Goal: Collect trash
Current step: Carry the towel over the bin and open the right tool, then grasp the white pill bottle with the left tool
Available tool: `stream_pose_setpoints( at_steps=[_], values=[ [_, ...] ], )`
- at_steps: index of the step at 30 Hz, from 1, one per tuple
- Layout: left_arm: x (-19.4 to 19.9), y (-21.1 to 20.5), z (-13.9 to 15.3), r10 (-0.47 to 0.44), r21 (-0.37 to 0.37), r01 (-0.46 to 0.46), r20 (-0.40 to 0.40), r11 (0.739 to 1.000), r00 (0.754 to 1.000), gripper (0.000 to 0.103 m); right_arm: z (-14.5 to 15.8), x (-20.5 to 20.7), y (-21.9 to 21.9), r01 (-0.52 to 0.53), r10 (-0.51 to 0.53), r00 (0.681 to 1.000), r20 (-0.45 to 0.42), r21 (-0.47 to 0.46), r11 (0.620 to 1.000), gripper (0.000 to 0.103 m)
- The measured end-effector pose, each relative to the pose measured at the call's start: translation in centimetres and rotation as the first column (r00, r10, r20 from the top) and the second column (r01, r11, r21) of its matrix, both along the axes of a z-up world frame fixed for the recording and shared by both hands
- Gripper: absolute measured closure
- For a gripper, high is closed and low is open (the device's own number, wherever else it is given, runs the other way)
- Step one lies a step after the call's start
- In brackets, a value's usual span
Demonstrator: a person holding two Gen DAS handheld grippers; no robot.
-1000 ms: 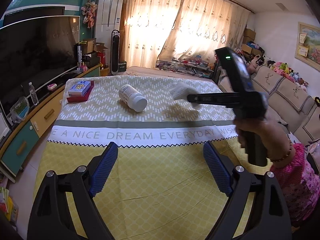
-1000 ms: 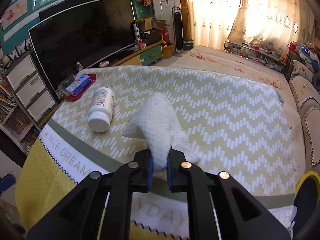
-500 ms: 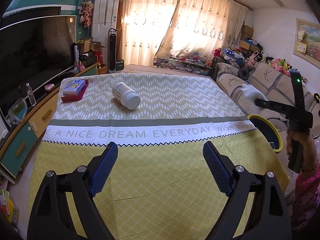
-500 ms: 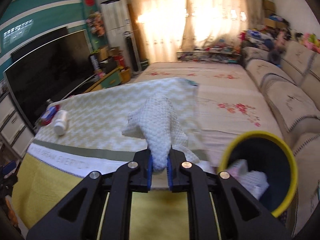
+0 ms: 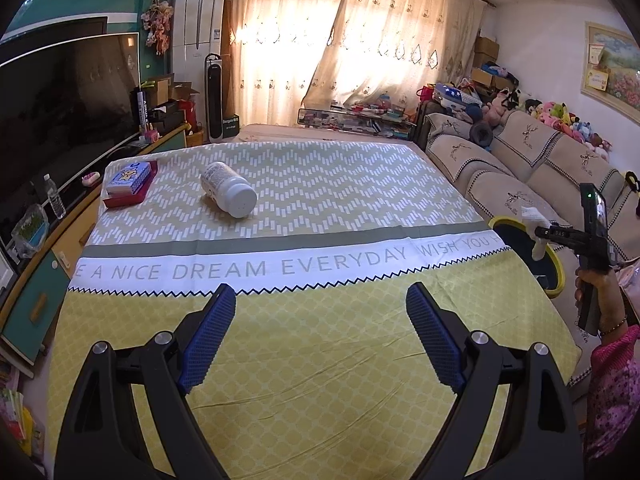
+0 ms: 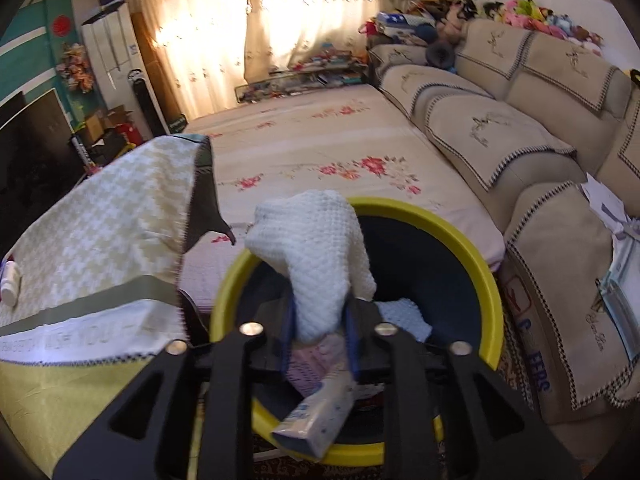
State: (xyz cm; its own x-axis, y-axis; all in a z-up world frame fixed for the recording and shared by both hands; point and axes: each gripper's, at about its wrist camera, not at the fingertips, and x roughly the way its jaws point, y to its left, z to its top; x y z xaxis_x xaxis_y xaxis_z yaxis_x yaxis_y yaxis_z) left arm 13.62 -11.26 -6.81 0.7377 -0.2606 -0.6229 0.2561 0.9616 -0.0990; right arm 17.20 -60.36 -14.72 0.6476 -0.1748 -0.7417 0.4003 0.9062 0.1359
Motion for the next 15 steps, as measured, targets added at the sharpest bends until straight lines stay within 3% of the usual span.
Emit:
stream_pose_setpoints(
  at_steps=[2,7,11,15],
  values=[
    [0.0,-0.2,0.0,-0.001,0.004,0.001,-0.001,1.0,1.0,0.017,-0.6,-0.1,-0.3,0.026,-0.026,1.0,-0.004,-0.004,1.0,0.048],
    [0.4,-0.4,-0.2,-0.004,-0.001,0.004,-0.007,1.0,1.0,0.016,0.7,-0.6,0.1,0.063,-0.064,0.996,0.055,0.012,0.998,0.046],
    [1.2,-0.3,-0.4,0.017,-0.004,-0.018,-0.011,1.0,1.0,0.012,3.4,-1.4,3.5,0.002,-0.007,0.978,0.208,0.022,1.0,0.038],
    [2.8,0.1,-0.4,0.068,0.001,-0.068,-0.015,0.998,0.998,0.011,5.5,-2.3,9.5,-0.1,0.107,0.922,0.373,-0.038,0.994,0.027]
  ],
)
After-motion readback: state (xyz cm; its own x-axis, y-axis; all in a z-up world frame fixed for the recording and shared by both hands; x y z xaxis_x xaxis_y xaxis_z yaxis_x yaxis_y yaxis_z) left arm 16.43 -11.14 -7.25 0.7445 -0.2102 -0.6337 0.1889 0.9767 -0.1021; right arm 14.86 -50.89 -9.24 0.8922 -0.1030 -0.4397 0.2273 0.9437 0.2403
